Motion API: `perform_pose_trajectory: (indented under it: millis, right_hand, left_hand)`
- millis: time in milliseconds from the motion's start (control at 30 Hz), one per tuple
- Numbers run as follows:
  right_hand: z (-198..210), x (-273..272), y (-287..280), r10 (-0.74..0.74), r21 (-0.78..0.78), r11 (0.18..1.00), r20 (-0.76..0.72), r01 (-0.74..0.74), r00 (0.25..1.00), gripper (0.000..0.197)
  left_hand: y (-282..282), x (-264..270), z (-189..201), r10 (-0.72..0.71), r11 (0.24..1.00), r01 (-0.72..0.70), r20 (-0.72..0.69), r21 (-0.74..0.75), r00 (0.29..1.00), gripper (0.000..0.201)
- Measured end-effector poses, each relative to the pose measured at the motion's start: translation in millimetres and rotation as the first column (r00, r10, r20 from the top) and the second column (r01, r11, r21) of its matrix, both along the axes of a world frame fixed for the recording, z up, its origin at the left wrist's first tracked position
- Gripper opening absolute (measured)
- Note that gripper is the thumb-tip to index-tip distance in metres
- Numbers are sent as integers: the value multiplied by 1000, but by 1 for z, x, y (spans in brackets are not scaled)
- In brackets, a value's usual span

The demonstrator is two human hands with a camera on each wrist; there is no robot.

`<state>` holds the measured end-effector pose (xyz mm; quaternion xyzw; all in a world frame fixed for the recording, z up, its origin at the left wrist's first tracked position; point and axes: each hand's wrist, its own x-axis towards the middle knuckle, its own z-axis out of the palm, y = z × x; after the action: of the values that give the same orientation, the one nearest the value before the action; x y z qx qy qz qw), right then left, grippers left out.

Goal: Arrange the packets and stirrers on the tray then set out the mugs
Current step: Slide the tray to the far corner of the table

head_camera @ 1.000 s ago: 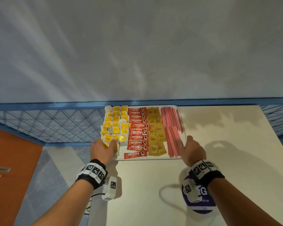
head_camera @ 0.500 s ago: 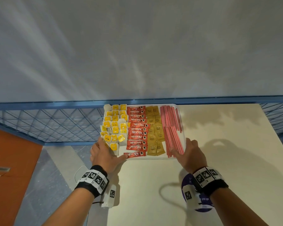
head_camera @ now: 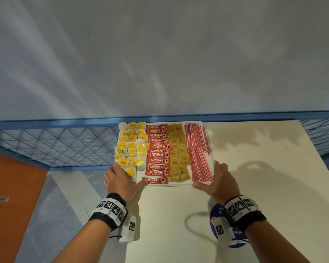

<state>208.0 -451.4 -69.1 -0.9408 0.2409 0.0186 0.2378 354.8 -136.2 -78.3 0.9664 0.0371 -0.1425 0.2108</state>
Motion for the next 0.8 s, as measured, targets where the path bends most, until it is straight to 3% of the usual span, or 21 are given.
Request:
perform_pose_trajectory:
  millis: [500, 800]
  right_hand:
    - [4, 0, 3, -23, 9, 1000, -22, 23, 999, 104]
    - [10, 4, 4, -36, -24, 999, -123, 33, 992, 103]
  left_hand:
    - [2, 3, 0, -31, 999, 30, -12, -12, 999, 128]
    - [-1, 2, 6, -23, 1000, 23, -8, -15, 1000, 121]
